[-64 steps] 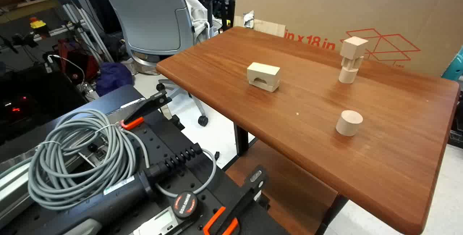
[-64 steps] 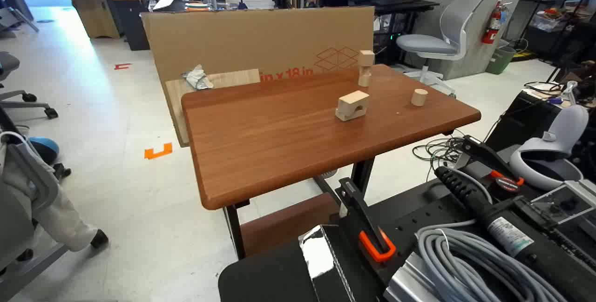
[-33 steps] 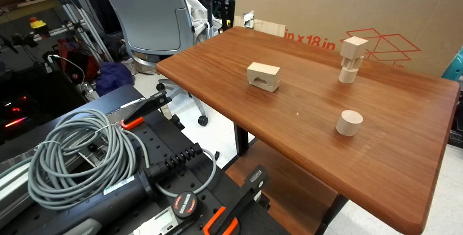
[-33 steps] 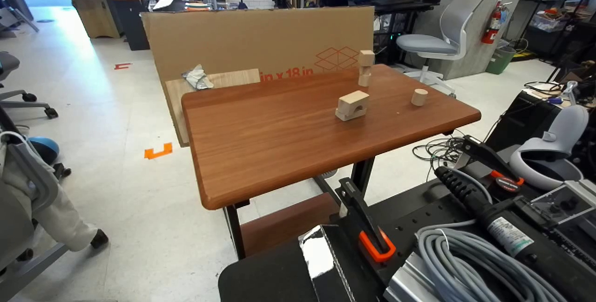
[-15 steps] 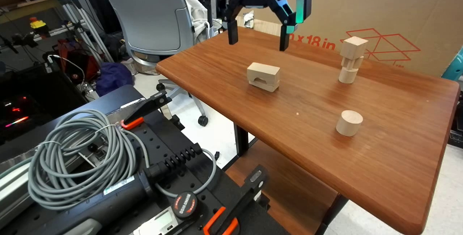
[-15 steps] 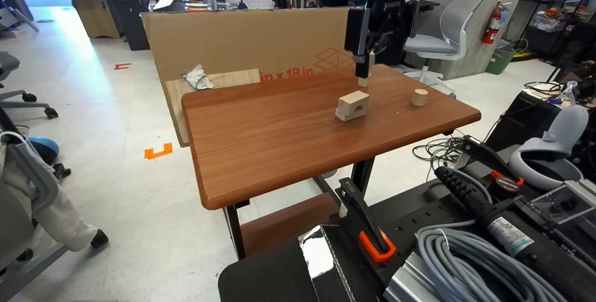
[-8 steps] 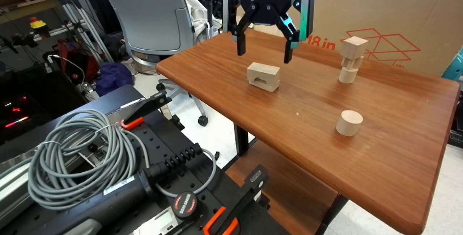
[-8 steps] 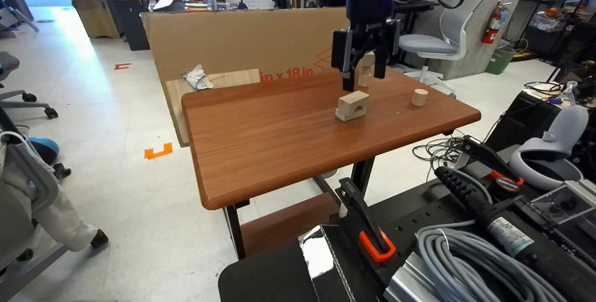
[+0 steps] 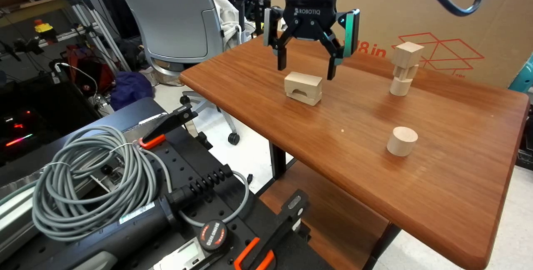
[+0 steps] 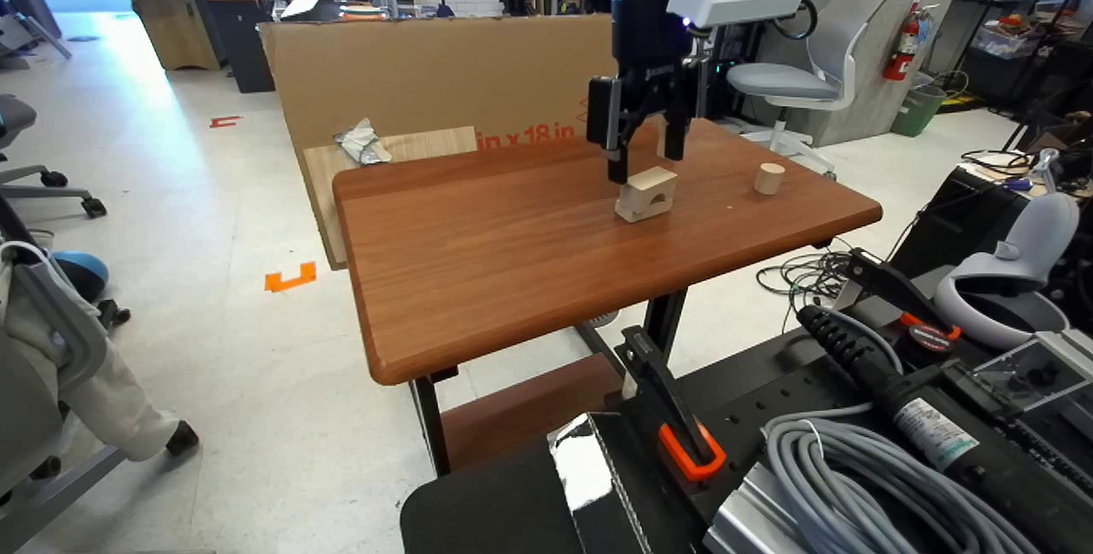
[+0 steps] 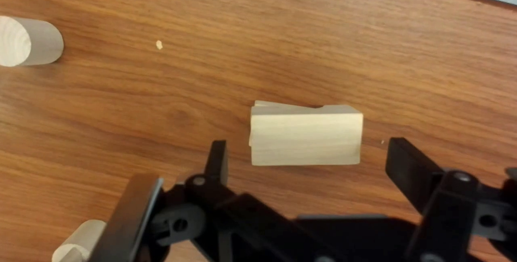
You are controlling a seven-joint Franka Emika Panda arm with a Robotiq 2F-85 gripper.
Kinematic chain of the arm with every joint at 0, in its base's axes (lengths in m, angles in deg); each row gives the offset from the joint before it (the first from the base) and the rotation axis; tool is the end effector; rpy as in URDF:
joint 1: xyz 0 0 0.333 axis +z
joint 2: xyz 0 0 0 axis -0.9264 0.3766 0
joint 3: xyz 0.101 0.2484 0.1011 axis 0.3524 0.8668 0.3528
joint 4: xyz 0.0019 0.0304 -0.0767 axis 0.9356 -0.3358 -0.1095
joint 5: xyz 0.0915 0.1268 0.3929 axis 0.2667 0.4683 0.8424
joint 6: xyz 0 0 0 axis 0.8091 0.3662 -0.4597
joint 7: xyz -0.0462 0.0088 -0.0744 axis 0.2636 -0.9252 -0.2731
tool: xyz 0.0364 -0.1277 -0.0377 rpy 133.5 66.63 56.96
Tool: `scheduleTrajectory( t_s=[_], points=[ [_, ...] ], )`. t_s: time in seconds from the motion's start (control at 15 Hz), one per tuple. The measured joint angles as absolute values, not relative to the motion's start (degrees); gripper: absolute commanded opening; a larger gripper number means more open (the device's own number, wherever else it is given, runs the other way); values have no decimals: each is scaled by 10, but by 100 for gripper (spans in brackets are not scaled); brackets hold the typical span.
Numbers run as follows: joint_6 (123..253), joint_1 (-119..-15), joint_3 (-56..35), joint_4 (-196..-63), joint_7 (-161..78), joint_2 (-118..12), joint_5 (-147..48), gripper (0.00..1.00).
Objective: Remove the rectangular block from on top of the other block and put it on the table
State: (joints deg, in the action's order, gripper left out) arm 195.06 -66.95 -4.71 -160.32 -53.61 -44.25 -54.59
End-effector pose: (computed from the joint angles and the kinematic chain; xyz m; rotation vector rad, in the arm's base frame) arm 0.5551 0.0277 0.1008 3.0448 0.4503 -0.1859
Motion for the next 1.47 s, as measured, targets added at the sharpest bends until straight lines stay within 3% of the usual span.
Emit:
scheduleTrajectory(
  t_s=[0.07,0.13,0.2,0.47,1.07,1.47],
  points=[
    [1948,-669,-47,-1600,-536,-438,-547,100],
    [1944,-669,-48,-1598,-536,-435,-550,75],
    [1943,-669,-49,-1598,-535,-432,-554,74],
    [1938,-668,-51,-1598,-524,-429,-565,43],
    [1926,-661,-37,-1593,-515,-466,-541,42],
    [1847,-644,-28,-1514,-485,-481,-533,42]
  ],
)
